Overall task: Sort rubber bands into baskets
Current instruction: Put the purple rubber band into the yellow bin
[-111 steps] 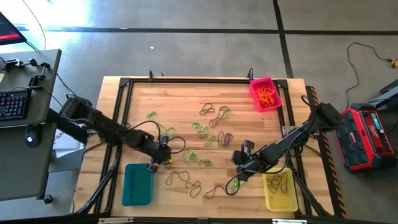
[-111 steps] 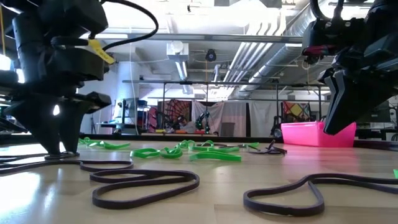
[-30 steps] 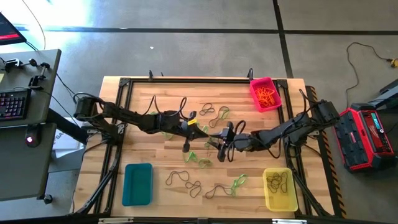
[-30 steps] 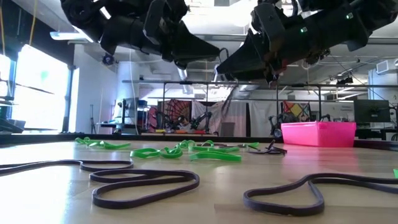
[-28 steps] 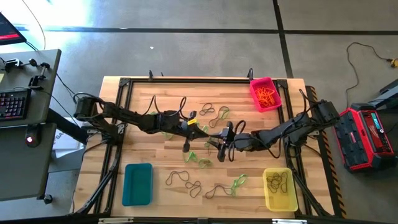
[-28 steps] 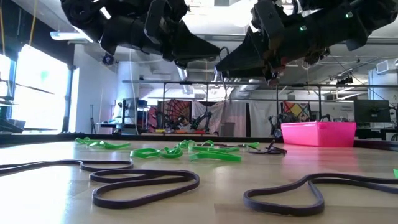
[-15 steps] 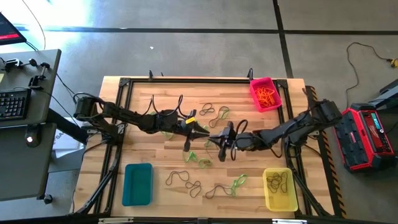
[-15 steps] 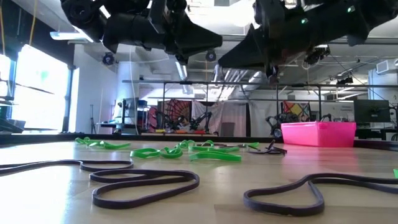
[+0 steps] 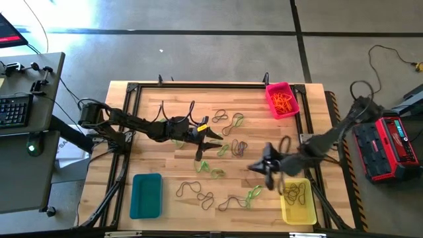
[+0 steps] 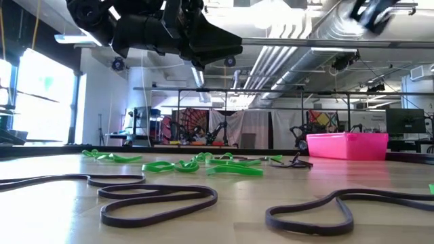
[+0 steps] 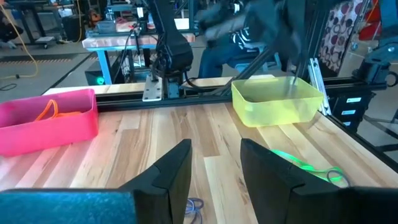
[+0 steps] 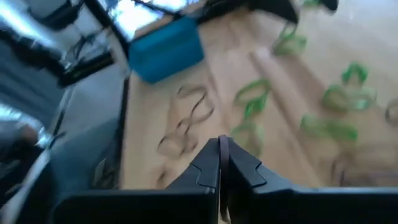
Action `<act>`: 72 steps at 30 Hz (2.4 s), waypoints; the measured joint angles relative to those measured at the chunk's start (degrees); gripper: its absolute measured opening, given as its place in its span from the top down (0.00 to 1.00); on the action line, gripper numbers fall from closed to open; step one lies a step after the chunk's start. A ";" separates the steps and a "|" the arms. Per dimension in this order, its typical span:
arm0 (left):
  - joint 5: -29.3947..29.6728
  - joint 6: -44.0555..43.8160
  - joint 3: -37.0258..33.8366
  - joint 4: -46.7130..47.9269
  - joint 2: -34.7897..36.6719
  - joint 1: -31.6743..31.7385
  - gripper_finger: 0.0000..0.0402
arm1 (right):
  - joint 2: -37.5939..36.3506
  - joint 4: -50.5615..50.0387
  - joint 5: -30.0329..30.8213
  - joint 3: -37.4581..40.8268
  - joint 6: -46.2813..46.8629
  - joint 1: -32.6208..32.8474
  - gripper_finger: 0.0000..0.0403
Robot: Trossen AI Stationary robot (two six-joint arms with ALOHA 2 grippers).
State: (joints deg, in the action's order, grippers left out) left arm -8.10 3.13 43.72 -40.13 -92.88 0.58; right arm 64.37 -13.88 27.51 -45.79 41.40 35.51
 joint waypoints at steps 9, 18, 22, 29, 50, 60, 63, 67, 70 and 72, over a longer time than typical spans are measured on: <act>-0.02 0.11 0.00 2.98 0.00 0.00 0.67 | 0.02 -39.79 -1.90 -16.87 35.51 16.95 1.00; -1.79 0.11 0.00 5.85 0.34 -0.47 0.67 | 4.04 -49.11 -17.09 -12.72 66.58 24.52 1.00; -3.69 1.24 0.00 9.48 2.39 -1.28 0.67 | 5.33 -45.20 -20.68 -9.07 71.94 26.36 1.00; -3.71 8.12 0.00 24.43 6.87 -4.82 0.74 | 7.94 -45.73 -29.29 -5.74 75.01 26.66 1.00; -3.69 8.09 -0.07 28.08 8.87 -7.06 0.99 | 8.40 -48.45 -16.63 -6.22 67.50 25.62 0.66; 3.37 4.84 -3.45 21.25 8.23 2.08 1.00 | 8.40 -47.97 -3.50 -6.26 52.05 16.85 0.66; 3.99 3.21 -1.05 23.22 6.76 6.30 1.00 | 8.40 -47.93 -1.45 -6.26 46.88 12.49 0.66; 3.59 3.94 4.34 29.77 2.88 10.58 1.00 | 8.40 -46.60 2.36 -6.26 39.69 7.31 0.66; 3.48 5.47 7.80 33.83 -0.84 12.94 0.96 | 8.40 -44.07 5.73 -6.26 33.39 4.11 0.66; 3.48 6.31 9.45 34.93 -3.21 14.14 0.93 | 8.40 -41.87 7.19 -6.26 29.50 2.31 0.66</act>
State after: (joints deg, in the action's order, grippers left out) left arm -4.62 9.44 53.18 -5.20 -96.09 14.72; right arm 72.77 -55.75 34.71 -52.05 70.90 37.82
